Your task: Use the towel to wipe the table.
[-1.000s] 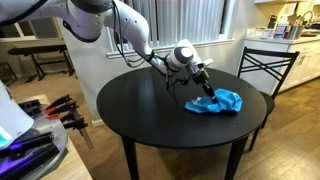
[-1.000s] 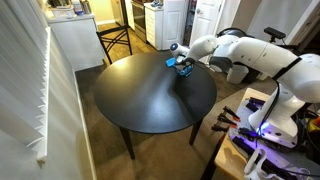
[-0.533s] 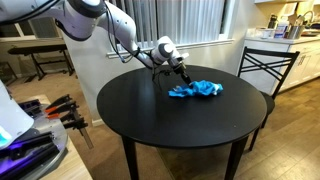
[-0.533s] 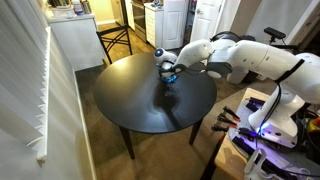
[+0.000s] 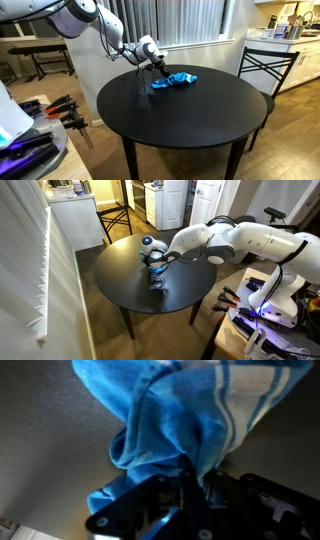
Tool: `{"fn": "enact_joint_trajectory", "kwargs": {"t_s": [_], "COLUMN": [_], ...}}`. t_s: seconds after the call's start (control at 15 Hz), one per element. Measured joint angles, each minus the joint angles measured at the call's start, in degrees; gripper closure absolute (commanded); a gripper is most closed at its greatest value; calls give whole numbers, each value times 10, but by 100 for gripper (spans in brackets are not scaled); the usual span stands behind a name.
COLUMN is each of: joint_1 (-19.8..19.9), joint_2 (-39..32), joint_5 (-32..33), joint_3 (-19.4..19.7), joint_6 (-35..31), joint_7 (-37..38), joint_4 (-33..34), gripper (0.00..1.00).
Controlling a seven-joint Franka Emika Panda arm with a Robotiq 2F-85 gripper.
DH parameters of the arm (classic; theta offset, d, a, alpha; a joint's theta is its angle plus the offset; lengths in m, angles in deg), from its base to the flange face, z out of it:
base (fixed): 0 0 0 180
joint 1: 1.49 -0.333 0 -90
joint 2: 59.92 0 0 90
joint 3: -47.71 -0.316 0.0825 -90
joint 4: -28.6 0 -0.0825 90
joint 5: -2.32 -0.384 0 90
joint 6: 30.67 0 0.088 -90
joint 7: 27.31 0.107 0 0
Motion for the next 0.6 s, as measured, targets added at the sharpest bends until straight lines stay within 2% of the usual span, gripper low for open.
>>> {"fn": "enact_joint_trajectory", "kwargs": {"t_s": [0.27, 0.6], "joint_1": [6, 20], "joint_2": [8, 8], "joint_5": [-6, -6], "joint_3": [-38, -38], "joint_6": [-30, -29], "joint_7": [-7, -7], "joint_4": [0, -2], "gripper": [96, 96]}}
